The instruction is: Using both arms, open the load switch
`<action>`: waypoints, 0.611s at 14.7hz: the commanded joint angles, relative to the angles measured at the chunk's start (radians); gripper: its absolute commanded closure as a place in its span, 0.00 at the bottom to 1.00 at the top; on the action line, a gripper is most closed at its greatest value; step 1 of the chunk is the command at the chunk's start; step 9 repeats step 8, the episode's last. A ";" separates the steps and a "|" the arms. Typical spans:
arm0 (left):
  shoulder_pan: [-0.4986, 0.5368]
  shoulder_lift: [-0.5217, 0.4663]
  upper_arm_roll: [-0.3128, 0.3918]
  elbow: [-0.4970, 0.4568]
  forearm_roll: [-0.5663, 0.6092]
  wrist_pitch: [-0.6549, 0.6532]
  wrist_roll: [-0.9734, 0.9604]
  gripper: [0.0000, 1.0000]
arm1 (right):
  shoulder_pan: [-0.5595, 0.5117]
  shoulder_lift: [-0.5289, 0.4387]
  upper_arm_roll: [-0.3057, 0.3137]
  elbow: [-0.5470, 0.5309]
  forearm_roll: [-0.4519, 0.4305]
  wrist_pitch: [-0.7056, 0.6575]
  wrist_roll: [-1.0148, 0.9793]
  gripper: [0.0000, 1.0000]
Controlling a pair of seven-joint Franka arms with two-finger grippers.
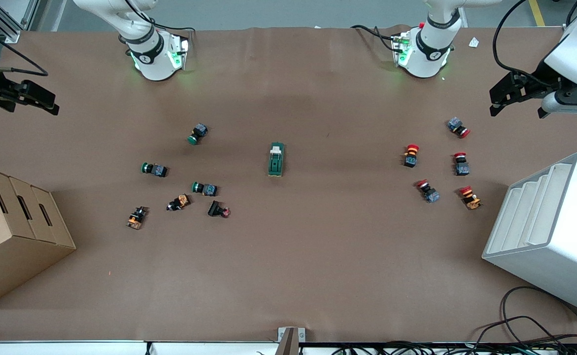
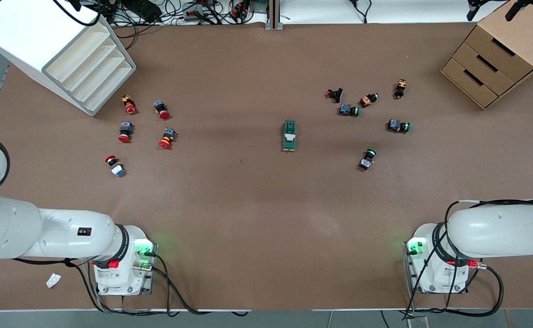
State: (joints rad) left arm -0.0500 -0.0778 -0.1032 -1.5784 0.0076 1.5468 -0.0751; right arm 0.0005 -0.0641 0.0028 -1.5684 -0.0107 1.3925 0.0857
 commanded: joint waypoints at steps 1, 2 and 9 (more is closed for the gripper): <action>0.001 -0.008 -0.001 -0.003 -0.015 -0.010 0.020 0.00 | 0.006 -0.039 -0.014 -0.047 0.015 0.023 -0.011 0.00; 0.001 -0.008 -0.001 -0.002 -0.015 -0.010 0.018 0.00 | 0.006 -0.039 -0.014 -0.047 0.015 0.028 -0.011 0.00; 0.006 -0.010 -0.001 -0.003 -0.014 -0.033 0.020 0.00 | 0.013 -0.039 -0.014 -0.045 0.017 0.046 -0.011 0.00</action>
